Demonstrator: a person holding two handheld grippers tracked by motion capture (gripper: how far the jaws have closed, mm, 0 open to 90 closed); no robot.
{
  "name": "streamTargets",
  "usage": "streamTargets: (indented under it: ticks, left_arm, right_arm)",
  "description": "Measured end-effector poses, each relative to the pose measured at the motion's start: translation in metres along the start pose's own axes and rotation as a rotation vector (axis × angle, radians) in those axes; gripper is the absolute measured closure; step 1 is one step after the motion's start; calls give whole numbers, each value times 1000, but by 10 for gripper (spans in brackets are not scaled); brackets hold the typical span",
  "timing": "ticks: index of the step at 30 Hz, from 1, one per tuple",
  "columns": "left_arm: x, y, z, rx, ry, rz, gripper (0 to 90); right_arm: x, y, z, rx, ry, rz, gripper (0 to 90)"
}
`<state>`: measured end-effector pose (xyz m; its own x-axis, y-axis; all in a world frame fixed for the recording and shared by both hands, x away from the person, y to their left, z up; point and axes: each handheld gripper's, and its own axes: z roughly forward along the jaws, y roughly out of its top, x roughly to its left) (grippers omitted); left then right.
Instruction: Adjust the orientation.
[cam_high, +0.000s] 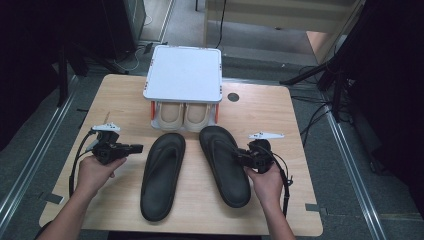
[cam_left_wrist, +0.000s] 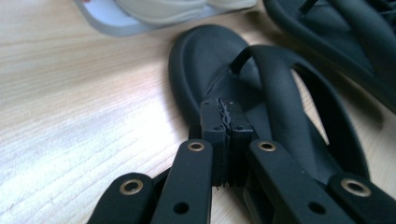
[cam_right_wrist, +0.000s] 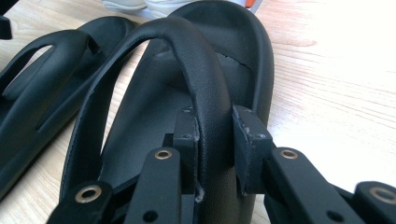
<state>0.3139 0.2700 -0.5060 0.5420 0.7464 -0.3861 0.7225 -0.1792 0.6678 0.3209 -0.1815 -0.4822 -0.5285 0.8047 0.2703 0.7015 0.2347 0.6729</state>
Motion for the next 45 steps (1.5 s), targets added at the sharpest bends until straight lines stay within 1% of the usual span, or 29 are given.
streamTargets:
  ticks: [3,4,7,10,11,13,16,17,18,19,22,24,25,28,30,32,33,36,39,41,42,43,45]
  left_arm:
    - [-1,-2,4,11,3,0,900]
    - [-1,-2,5,22,3,7,900]
    - [-3,-3,9,36,8,24,900]
    - [-4,-3,12,42,17,28,891]
    - [-4,-3,13,45,20,34,891]
    - [-4,-3,16,55,17,31,893]
    - [-4,-4,22,91,22,27,895]
    - [-4,-4,24,98,16,22,895]
    - [-5,-4,26,101,16,18,895]
    - [-6,-4,26,99,19,26,896]
    - [-5,-4,27,99,16,20,897]
    - [-6,-4,27,99,13,17,900]
    - [-6,-4,27,99,14,17,900]
    - [-6,-4,27,101,12,16,900]
    - [-6,-4,27,107,10,13,900]
    - [-7,-4,27,111,12,24,900]
    - [-9,-4,28,115,5,24,900]
    - [-13,-5,29,124,2,41,900]
    - [-16,-5,29,134,-3,52,900]
    - [-19,-6,30,138,-10,56,900]
    - [-20,-7,30,133,-6,58,900]
    - [-22,-8,31,132,-9,59,900]
    - [-24,-9,31,141,-23,63,900]
  right_arm:
    - [0,-1,1,3,3,5,739]
    - [0,-1,2,12,5,8,739]
    - [2,-5,2,22,19,21,739]
    - [6,-6,3,27,21,-6,741]
    - [7,-6,4,26,20,-10,744]
    - [8,-7,8,39,20,-4,744]
    - [12,-7,16,59,14,-26,741]
    - [14,-7,18,62,17,-33,740]
    - [15,-7,20,66,19,-35,740]
    - [18,-8,22,72,22,-38,740]
    - [24,-10,30,90,37,-59,739]
    - [28,-10,32,102,30,-71,739]
    - [28,-10,32,99,27,-76,740]
    - [26,-11,33,96,32,-57,740]
    - [26,-13,35,103,34,-58,740]
    - [27,-13,36,100,32,-62,740]
    - [27,-13,36,101,33,-65,740]
    - [27,-14,36,97,45,-55,739]
    - [27,-14,36,100,45,-62,738]
    - [28,-15,36,100,48,-54,737]
    - [28,-15,36,97,49,-54,737]
    - [28,-15,36,97,52,-49,737]
    - [28,-15,36,98,49,-55,736]
